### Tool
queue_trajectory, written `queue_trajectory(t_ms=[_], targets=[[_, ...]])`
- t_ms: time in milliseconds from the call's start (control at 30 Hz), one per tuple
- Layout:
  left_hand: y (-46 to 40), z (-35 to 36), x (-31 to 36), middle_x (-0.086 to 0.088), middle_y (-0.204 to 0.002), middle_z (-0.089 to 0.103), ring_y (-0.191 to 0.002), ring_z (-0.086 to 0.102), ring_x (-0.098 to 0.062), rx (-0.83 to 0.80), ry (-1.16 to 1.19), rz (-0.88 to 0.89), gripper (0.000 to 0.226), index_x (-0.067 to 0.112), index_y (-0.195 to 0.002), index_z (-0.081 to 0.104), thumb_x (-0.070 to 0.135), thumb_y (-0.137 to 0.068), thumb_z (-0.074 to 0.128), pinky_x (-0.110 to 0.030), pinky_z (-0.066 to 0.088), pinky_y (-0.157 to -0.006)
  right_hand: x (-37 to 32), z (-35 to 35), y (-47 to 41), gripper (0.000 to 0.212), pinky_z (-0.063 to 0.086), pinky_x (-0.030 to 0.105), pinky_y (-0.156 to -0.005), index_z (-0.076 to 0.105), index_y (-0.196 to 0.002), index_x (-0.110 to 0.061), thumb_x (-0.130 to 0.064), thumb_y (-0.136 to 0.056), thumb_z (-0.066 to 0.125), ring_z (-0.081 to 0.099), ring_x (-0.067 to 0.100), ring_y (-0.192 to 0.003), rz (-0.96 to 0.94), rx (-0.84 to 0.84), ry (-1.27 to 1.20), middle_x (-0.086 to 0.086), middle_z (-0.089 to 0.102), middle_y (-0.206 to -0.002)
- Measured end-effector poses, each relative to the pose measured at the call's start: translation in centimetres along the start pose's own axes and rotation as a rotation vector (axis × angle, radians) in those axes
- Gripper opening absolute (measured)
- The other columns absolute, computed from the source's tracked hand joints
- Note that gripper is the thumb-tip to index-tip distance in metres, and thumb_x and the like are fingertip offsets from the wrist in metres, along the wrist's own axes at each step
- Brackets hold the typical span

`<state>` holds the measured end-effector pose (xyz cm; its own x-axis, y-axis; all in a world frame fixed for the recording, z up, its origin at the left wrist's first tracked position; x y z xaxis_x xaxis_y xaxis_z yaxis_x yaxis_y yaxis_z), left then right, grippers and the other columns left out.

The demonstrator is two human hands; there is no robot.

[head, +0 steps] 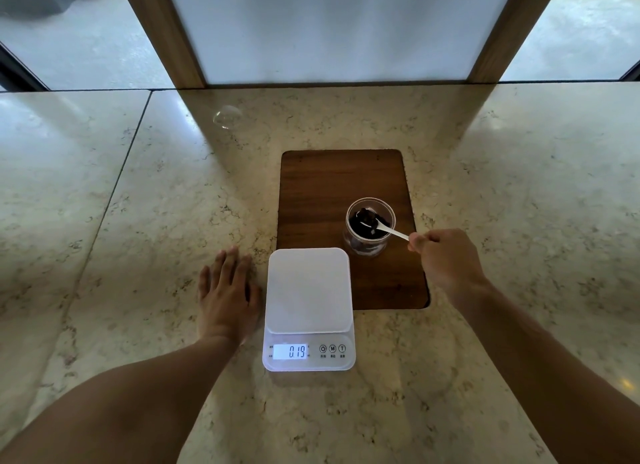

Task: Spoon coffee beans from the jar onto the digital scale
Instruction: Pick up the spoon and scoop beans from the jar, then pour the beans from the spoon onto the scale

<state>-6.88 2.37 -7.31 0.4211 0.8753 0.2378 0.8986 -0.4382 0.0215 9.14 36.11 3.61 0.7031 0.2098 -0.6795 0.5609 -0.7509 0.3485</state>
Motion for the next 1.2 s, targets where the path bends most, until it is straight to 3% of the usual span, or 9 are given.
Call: queue_trajectory(t_ms=[267, 433, 600, 700, 933, 1200], targets=[[0.0, 0.3, -0.2, -0.002, -0.165, 0.016, -0.152, -0.003, -0.015, 0.002, -0.008, 0.003, 0.063, 0.024, -0.153, 0.027, 0.044, -0.094, 0.023, -0.045, -0.001, -0.123, -1.8, -0.2, 1.4, 0.030, 0.034, 0.024, -0.042, 0.069, -0.067, -0.025, -0.033, -0.094, 0.059, 0.046, 0.009, -0.042, -0.101, -0.010, -0.010, -0.001, 0.056, -0.053], [-0.1, 0.4, -0.3, -0.002, -0.165, 0.019, -0.152, 0.001, -0.016, 0.010, 0.004, 0.000, 0.061, 0.025, -0.152, 0.029, 0.042, -0.094, 0.025, -0.046, 0.001, -0.123, -2.6, 1.3, 3.2, 0.031, 0.025, 0.013, -0.032, 0.068, -0.067, -0.026, -0.033, -0.096, 0.057, 0.037, 0.004, -0.028, -0.162, -0.061, -0.023, -0.006, 0.050, -0.046], [-0.1, 0.3, -0.2, -0.003, -0.163, 0.023, -0.153, 0.005, -0.019, 0.024, 0.025, -0.003, 0.060, 0.026, -0.150, 0.033, 0.042, -0.093, 0.025, -0.047, 0.002, -0.123, -1.8, 3.7, 5.0, 0.030, 0.036, 0.024, -0.046, 0.068, -0.068, -0.025, -0.032, -0.096, 0.057, 0.048, 0.008, -0.046, -0.146, -0.122, -0.017, -0.002, 0.062, -0.058], [-0.1, 0.3, -0.3, -0.003, -0.163, 0.023, -0.153, 0.004, -0.019, 0.023, 0.021, -0.002, 0.060, 0.026, -0.150, 0.032, 0.043, -0.094, 0.025, -0.047, 0.002, -0.123, -0.4, 5.4, 5.6, 0.029, 0.031, 0.022, -0.047, 0.069, -0.069, -0.022, -0.030, -0.095, 0.059, 0.045, 0.007, -0.047, -0.101, -0.146, -0.029, -0.008, 0.052, -0.051], [-0.1, 0.2, -0.2, -0.004, -0.163, 0.025, -0.152, 0.006, -0.019, 0.035, 0.027, 0.002, 0.059, 0.025, -0.150, 0.035, 0.042, -0.094, 0.028, -0.047, 0.002, -0.123, 1.5, 8.0, 6.5, 0.026, 0.035, 0.022, -0.046, 0.072, -0.074, -0.016, -0.028, -0.094, 0.061, 0.053, 0.007, -0.052, -0.142, -0.165, 0.050, -0.006, 0.065, -0.062], [-0.1, 0.5, -0.4, -0.002, -0.163, 0.023, -0.152, 0.003, -0.016, 0.042, 0.009, 0.009, 0.059, 0.026, -0.151, 0.032, 0.044, -0.095, 0.027, -0.044, -0.001, -0.123, 1.5, 8.3, 6.4, 0.024, 0.031, 0.019, -0.047, 0.066, -0.071, -0.018, -0.027, -0.092, 0.063, 0.054, 0.005, -0.056, -0.200, -0.120, 0.104, -0.009, 0.062, -0.061]])
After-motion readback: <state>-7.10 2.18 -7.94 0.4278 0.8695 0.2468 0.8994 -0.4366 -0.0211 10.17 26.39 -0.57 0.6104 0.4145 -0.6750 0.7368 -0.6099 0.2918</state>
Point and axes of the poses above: each hand's wrist, its own y-axis away from the middle knuckle, its own z-axis out of the palm, x = y × z, the point moved 8 cm from there along -y, towards the middle knuckle
